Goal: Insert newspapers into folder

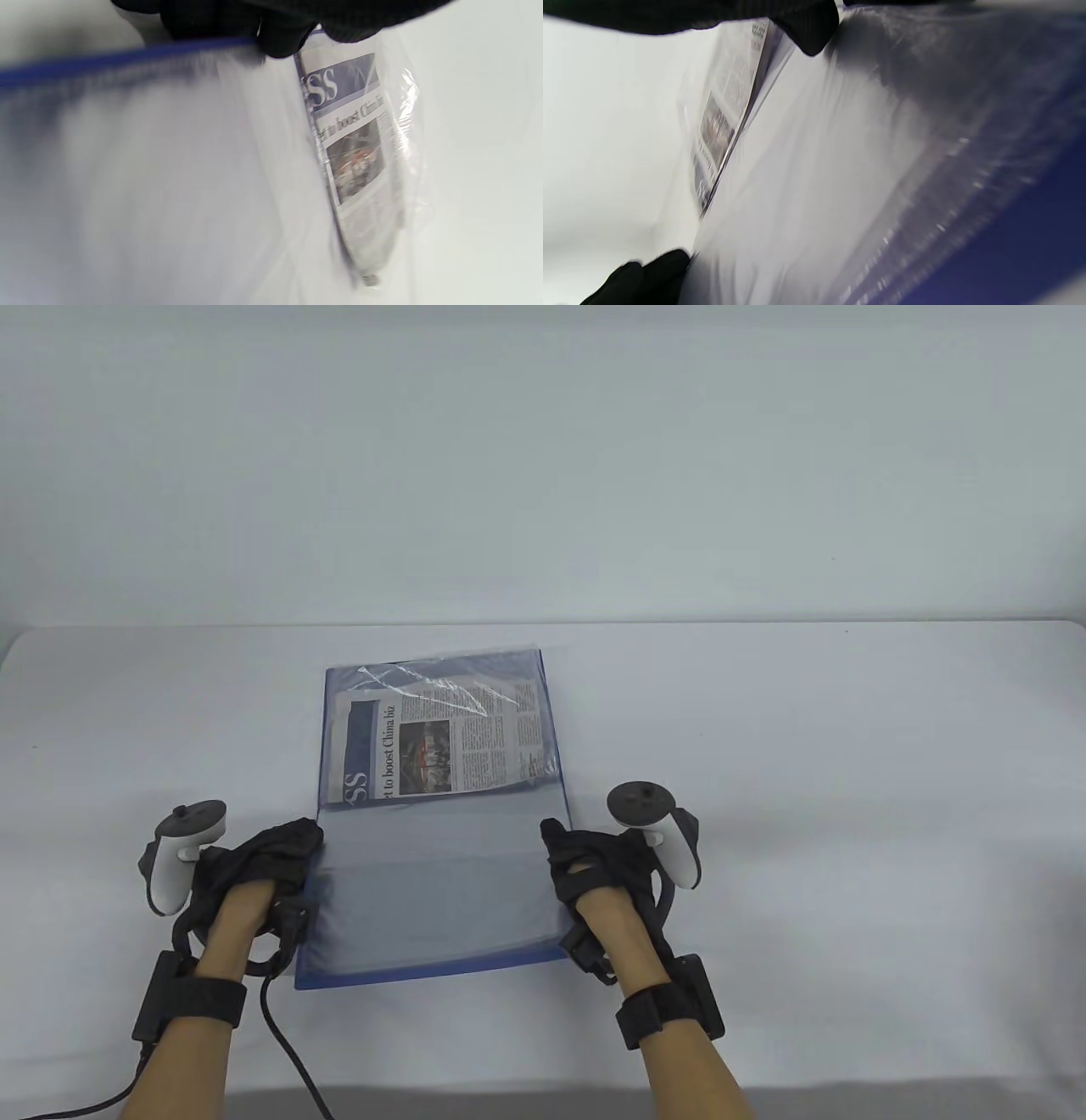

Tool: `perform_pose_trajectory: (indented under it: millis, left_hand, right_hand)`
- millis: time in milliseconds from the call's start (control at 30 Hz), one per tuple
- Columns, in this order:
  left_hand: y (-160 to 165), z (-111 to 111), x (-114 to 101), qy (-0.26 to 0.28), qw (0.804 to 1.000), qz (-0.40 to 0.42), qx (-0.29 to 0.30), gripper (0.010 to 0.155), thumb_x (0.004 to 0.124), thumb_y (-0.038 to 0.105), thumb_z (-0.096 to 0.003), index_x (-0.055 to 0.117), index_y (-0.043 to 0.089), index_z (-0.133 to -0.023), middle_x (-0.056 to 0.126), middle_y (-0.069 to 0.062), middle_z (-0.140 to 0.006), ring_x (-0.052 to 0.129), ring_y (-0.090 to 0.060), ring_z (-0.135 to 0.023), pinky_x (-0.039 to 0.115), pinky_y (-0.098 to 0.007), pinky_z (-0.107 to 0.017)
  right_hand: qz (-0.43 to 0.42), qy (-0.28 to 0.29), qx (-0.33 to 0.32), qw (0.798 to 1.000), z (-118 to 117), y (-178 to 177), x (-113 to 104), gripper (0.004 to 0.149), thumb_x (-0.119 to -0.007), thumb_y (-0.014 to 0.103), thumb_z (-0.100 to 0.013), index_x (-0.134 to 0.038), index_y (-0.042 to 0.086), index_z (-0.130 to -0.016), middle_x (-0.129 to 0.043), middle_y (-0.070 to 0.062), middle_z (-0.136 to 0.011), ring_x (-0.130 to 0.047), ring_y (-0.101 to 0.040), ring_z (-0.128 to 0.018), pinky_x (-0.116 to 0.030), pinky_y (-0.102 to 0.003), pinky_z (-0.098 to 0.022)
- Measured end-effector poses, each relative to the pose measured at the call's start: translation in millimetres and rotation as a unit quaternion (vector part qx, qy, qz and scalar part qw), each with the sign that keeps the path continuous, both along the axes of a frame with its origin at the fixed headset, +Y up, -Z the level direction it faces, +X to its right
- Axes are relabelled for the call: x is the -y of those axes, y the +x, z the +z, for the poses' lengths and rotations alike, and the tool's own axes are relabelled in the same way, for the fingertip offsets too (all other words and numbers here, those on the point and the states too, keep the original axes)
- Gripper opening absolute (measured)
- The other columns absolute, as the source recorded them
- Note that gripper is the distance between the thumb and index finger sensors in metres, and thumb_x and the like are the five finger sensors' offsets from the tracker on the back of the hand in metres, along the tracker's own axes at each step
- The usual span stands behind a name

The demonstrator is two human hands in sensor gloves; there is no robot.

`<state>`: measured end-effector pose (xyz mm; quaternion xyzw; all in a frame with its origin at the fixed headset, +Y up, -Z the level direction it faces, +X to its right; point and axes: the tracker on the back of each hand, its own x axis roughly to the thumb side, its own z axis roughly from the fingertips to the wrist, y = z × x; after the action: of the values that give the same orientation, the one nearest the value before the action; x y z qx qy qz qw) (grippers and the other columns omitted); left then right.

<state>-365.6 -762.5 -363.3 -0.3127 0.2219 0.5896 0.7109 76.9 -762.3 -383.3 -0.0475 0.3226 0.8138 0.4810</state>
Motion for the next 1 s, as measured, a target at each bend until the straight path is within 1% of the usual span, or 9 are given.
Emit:
perform_pose_trajectory:
  millis: [133,300,400,500,600,767,867,933,1000]
  left_hand:
    - [-3.3,1.3,4.0,-0.013,0.998,0.060,0.015,0.061,0.062,0.046,-0.0621,0.063,0.016,-0.115,0.073,-0.015,-0.103,0.067,-0.043,-0.094,0.051,-0.062,-0.080]
    - [-5.6,4.1,-5.4,-0.014,0.998,0.062,0.023,0.058,0.066,0.045,-0.0613,0.068,0.020,-0.114,0.083,-0.012,-0.090,0.080,-0.040,-0.080,0.055,-0.061,-0.079]
    - [-9.6,7.2,-4.1,-0.032,0.989,0.143,0.029,0.057,0.067,0.042,-0.0617,0.071,0.015,-0.111,0.091,-0.011,-0.081,0.089,-0.038,-0.069,0.062,-0.060,-0.076]
    - [-5.8,9.3,4.2,-0.046,0.969,0.238,0.037,0.056,0.067,0.039,-0.0627,0.073,0.006,-0.108,0.098,-0.012,-0.072,0.098,-0.037,-0.059,0.071,-0.059,-0.070]
    - [0.8,8.4,11.7,-0.055,0.961,0.266,0.047,0.058,0.064,0.040,-0.0632,0.075,0.002,-0.105,0.102,-0.010,-0.068,0.103,-0.036,-0.055,0.075,-0.057,-0.068]
    - [2.4,4.7,11.9,0.005,0.968,0.249,-0.021,0.067,0.054,0.046,-0.0625,0.041,0.010,-0.118,0.088,-0.013,-0.093,0.088,-0.042,-0.079,0.057,-0.059,-0.078]
    - [1.0,2.2,5.0,0.050,0.986,0.159,-0.028,0.074,0.053,0.049,-0.0625,0.021,0.014,-0.119,0.067,-0.015,-0.109,0.068,-0.046,-0.096,0.043,-0.062,-0.082]
    - [4.2,0.0,-3.7,0.093,0.992,0.085,-0.022,0.073,0.054,0.049,-0.0626,0.021,0.019,-0.120,0.061,-0.014,-0.113,0.062,-0.045,-0.101,0.041,-0.063,-0.083]
    - [13.1,-2.1,-13.2,0.132,0.990,0.058,-0.009,0.071,0.056,0.049,-0.0628,0.023,0.025,-0.121,0.051,-0.011,-0.119,0.051,-0.045,-0.108,0.040,-0.062,-0.084]
  right_hand:
    - [-0.011,-0.029,-0.020,0.999,-1.2,20.6,-2.5,0.068,-0.056,0.048,-0.063,-0.052,-0.005,-0.107,-0.043,-0.039,-0.095,-0.041,-0.059,-0.087,-0.031,-0.072,-0.061]
    - [-0.120,-0.068,-0.008,0.990,2.9,38.4,-7.0,0.067,-0.056,0.048,-0.063,-0.060,-0.007,-0.103,-0.054,-0.039,-0.090,-0.053,-0.059,-0.083,-0.036,-0.072,-0.060]
    - [-0.165,-0.064,0.001,0.984,4.8,53.7,-16.2,0.065,-0.057,0.049,-0.063,-0.084,-0.005,-0.088,-0.072,-0.037,-0.079,-0.072,-0.056,-0.071,-0.045,-0.071,-0.058]
    - [-0.210,-0.055,0.019,0.976,6.6,65.0,-21.2,0.068,-0.057,0.050,-0.063,-0.091,-0.007,-0.080,-0.084,-0.035,-0.066,-0.084,-0.052,-0.057,-0.051,-0.068,-0.058]
    - [-0.277,-0.048,0.035,0.959,7.5,71.1,-20.4,0.070,-0.057,0.050,-0.063,-0.090,-0.010,-0.079,-0.089,-0.029,-0.057,-0.089,-0.048,-0.049,-0.053,-0.067,-0.058]
    - [-0.347,-0.029,0.080,0.934,6.4,67.3,-8.6,0.073,-0.055,0.050,-0.063,-0.053,-0.011,-0.103,-0.072,-0.032,-0.081,-0.072,-0.054,-0.073,-0.041,-0.070,-0.060]
    - [-0.296,-0.015,0.090,0.951,5.9,65.6,-8.1,0.078,-0.054,0.050,-0.063,-0.032,-0.011,-0.107,-0.058,-0.035,-0.090,-0.059,-0.057,-0.081,-0.034,-0.072,-0.061]
    - [-0.227,0.003,0.079,0.971,4.7,65.2,-10.3,0.080,-0.054,0.050,-0.064,-0.023,-0.009,-0.108,-0.044,-0.037,-0.096,-0.043,-0.061,-0.087,-0.029,-0.073,-0.060]
    - [-0.165,0.008,0.069,0.984,3.9,65.5,-10.7,0.080,-0.054,0.050,-0.064,-0.024,-0.009,-0.108,-0.036,-0.038,-0.099,-0.034,-0.063,-0.089,-0.024,-0.074,-0.060]
